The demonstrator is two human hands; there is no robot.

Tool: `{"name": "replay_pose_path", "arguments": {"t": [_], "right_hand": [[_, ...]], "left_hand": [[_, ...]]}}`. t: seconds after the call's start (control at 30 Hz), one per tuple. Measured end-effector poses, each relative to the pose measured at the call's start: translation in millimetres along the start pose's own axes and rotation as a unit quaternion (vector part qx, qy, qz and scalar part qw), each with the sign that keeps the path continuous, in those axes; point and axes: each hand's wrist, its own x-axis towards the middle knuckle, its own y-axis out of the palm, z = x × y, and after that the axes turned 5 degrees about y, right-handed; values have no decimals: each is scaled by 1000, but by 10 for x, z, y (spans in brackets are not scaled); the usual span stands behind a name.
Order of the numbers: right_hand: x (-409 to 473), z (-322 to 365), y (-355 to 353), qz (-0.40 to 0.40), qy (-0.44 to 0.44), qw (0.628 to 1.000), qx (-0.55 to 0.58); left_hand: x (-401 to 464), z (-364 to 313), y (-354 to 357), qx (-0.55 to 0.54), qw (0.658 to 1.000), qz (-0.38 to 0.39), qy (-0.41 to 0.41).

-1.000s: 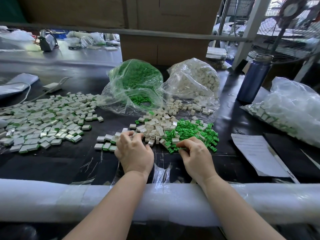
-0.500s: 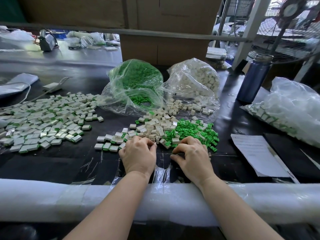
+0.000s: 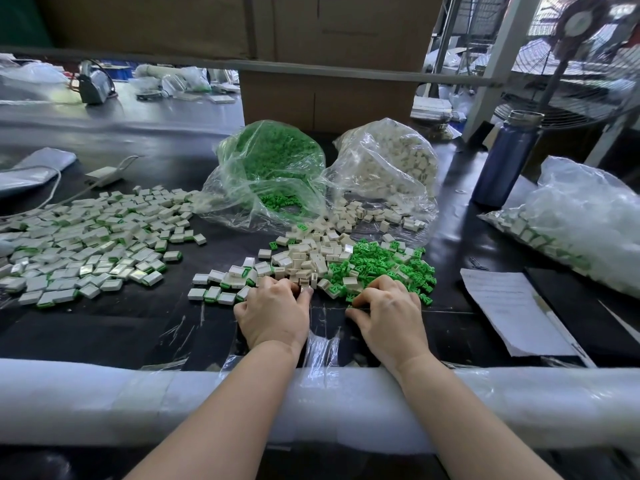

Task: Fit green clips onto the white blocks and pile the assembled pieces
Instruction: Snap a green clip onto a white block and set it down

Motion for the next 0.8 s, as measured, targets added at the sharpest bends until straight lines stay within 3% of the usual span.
{"name": "replay_pose_path", "arguments": {"t": [0.13,0.27,0.33,0.47,0.57,0.8], "right_hand": [[-1,4,-11,2,-4,1000,19],[-1,21,-38,-11,-12,997,74],[-6,30,-58,-7,-5,992,122],[-5,20,-95,18,27,969,247],[4,13,-115,19,43,941,336],[13,13,-114,20,46,927,372]], "left_hand": [[16,9,7,-3,1000,4,1],[3,30,-17,-101,994,-1,39],[-12,24,-35,-152,985,4,79],[-34,0,-46,-283,945,92,138],[-34,-2,-27,-317,929,112,154],[-2,39,17,-367,909,105,168]]}}
